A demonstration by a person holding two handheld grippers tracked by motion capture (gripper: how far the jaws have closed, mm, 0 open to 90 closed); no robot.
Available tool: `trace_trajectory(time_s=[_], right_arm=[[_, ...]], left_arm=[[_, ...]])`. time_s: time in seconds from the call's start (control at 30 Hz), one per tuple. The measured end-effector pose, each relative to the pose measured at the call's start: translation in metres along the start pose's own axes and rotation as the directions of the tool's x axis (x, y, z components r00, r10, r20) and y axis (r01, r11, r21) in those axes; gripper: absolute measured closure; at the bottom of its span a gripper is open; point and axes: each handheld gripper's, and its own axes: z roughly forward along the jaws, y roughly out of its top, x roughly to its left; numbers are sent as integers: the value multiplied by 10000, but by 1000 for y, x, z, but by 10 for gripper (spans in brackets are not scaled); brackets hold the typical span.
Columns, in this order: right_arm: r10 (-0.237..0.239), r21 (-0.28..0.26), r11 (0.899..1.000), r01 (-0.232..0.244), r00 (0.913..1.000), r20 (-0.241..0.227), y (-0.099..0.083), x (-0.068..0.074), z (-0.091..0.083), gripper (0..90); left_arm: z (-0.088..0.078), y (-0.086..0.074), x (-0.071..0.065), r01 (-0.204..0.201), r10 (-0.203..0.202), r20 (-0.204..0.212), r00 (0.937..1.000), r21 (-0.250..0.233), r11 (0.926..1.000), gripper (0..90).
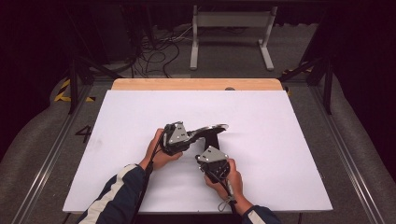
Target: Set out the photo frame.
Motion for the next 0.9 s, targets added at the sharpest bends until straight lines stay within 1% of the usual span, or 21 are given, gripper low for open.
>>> trace_trajectory(time_s=[0.07,0.13,0.2,0.23,0.47,0.63,0.77,0.9], right_arm=[[-13,0,10000,13,10000,12,0,0,-1,900],[52,-79,10000,-51,9999,114,-2,0,-2,900],[116,-51,9999,-116,9999,90,-3,1,-1,900],[62,-23,10000,-62,9999,88,-3,1,-1,900],[406,-44,9992,-406,9992,54,-7,-5,-6,900],[468,5,9989,-468,9989,42,-9,-7,-8,900],[518,49,9986,-518,9987,-6,-10,-8,-9,900],[495,58,9988,-495,9988,-29,-10,-8,-9,900]], left_arm=[[0,0,0,22,-22,0,10000,3,10000,764],[-1,-1,1,125,-125,104,9999,-55,9999,764],[-1,0,0,10,-10,91,10000,33,10000,765],[-2,0,0,29,-29,105,9999,45,10000,767],[-5,0,-4,-115,114,54,9999,116,9999,783],[-10,0,-7,-222,222,40,9997,158,9996,798],[-10,0,-7,-190,190,11,9998,141,9997,798],[-10,-1,-7,-15,14,67,10000,51,10000,793]])
